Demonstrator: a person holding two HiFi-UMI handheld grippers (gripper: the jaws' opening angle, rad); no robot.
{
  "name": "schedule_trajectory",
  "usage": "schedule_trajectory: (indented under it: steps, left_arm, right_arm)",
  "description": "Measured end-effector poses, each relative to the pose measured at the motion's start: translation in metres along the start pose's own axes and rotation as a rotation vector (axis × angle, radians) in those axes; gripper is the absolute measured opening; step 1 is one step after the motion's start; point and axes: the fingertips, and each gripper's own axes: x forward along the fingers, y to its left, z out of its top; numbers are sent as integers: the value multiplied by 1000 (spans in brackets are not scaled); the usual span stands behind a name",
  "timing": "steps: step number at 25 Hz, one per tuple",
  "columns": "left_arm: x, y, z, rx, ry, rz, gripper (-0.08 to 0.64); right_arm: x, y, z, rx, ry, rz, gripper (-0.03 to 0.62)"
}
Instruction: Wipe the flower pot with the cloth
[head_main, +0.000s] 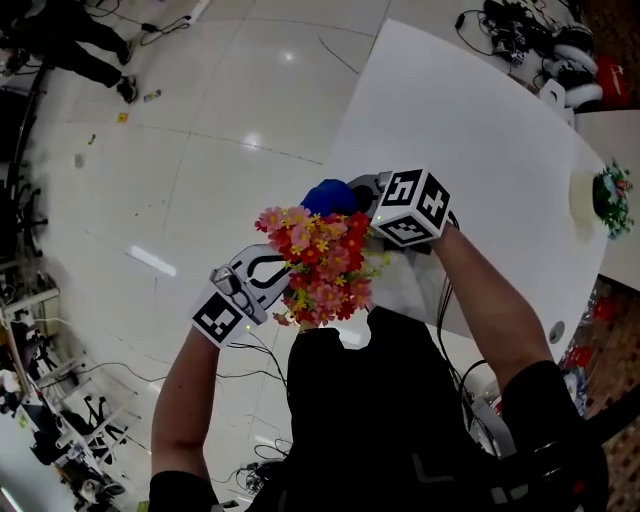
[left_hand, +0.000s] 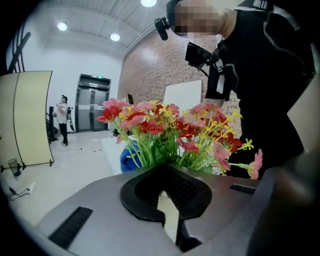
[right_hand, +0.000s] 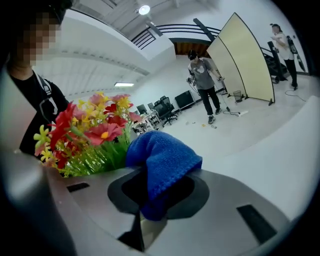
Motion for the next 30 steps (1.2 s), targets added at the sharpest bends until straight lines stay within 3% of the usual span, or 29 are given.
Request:
schedule_trajectory:
  steps: [5,9,13,17,19,21,23,25,30]
  left_arm:
    - [0,1,2,46,-14,6,0]
    - [-2,2,-3,-113,-10,60,0]
    - [-1,2,-4,-131,-6,61,0]
    - [-1,3,-2,-135,-13,73,0]
    - [-1,1,-2,-135,-10,82,0]
    - [1,-3,0,-108,-1,79,0]
    - [3,-5,4,-12,-4,53,0]
    - [3,-4,5,37,-10,40,0]
    - [0,3,-1,1,-24,65,0]
  right_arm:
    - [-19,9,-16,22,-7,-36,61]
    - [-37,28,-40,37,6,-46,61]
    - [-49,51,-63,24,36,-21,63]
    - [-65,21,-42,56,-66,-88,63]
    - [-58,7,-28,32,-65,-95,63]
    - [-41,3,-15,-20,-37,-67,63]
    - [-20,0,-4,-41,-22,-14,63]
    - [-3,-1,3,-40,1,51,63]
    - [-6,6,-3,-85,64,127,63]
